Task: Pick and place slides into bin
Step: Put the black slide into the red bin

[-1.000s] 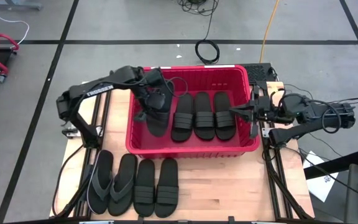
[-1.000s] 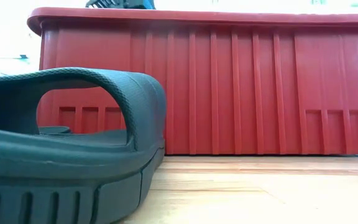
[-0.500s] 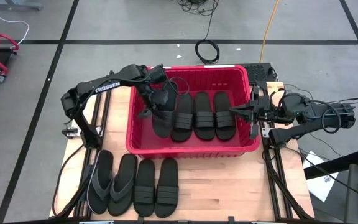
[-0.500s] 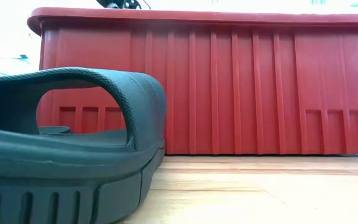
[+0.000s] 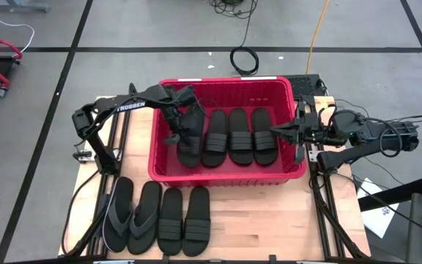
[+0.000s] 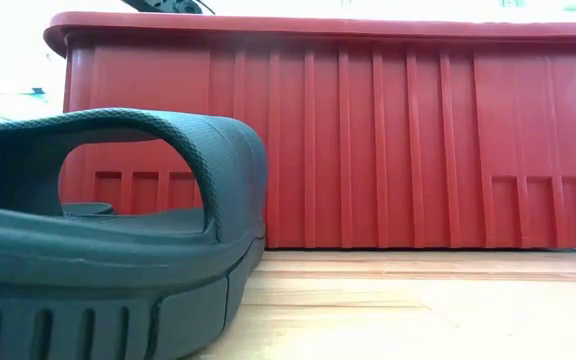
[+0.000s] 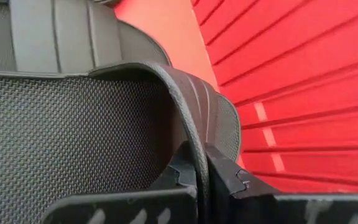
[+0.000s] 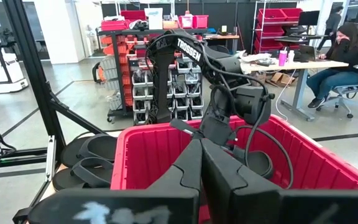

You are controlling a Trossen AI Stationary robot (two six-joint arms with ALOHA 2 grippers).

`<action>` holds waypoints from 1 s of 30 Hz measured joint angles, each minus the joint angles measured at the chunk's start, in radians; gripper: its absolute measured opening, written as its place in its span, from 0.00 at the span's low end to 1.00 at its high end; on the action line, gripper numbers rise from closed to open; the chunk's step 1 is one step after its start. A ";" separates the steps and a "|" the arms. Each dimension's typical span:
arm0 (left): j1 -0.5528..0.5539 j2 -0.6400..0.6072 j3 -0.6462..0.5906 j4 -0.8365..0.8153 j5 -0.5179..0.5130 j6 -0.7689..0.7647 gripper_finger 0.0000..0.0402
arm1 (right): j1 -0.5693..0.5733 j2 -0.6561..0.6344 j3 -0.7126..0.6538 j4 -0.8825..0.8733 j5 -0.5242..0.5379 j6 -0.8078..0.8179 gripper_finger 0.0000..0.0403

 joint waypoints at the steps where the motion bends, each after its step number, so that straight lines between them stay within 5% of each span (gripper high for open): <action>1: 0.000 0.000 -0.006 0.018 0.000 -0.015 0.00 | 0.000 0.000 0.000 0.000 0.000 0.000 0.00; 30: 0.001 -0.001 -0.150 0.218 -0.221 -0.056 0.00 | 0.000 0.000 0.000 0.020 0.000 0.023 0.00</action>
